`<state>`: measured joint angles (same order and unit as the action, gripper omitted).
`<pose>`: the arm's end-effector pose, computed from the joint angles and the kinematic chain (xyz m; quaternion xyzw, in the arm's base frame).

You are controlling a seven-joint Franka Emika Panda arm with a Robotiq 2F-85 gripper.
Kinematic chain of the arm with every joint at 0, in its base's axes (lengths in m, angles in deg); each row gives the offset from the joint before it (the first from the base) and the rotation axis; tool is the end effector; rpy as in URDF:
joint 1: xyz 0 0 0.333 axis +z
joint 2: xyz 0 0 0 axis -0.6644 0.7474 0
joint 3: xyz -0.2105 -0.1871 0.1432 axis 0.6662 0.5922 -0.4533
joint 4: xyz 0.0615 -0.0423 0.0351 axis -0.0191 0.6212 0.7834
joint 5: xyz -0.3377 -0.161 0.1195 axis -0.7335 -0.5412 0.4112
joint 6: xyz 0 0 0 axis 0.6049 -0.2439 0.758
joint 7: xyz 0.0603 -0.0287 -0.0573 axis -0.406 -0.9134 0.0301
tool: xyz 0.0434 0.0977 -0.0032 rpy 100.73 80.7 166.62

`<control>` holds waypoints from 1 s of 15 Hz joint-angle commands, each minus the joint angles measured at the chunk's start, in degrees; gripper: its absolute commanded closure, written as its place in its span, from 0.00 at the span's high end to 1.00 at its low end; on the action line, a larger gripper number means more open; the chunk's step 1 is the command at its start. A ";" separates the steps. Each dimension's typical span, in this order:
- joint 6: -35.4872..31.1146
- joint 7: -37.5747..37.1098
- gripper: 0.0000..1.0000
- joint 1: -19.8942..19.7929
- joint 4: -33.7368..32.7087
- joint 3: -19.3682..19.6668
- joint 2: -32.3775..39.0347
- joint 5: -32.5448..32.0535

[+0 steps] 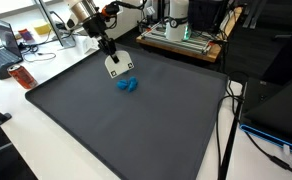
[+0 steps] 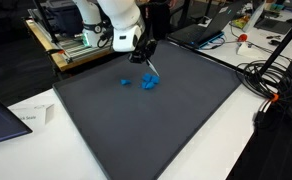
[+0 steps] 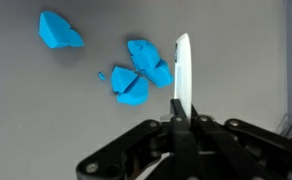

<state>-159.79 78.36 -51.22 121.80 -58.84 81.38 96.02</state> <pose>0.5694 -0.1011 0.2773 -0.9686 0.1064 0.0341 0.2221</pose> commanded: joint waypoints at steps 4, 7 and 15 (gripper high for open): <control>-10.16 -6.92 0.01 1.93 7.79 -0.14 -9.08 -2.12; -15.84 -12.30 0.01 3.90 10.22 0.06 -11.57 -6.37; -17.06 -36.18 0.01 8.86 12.80 0.75 -16.43 -34.27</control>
<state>-179.06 48.96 -43.74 132.39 -58.78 68.65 70.19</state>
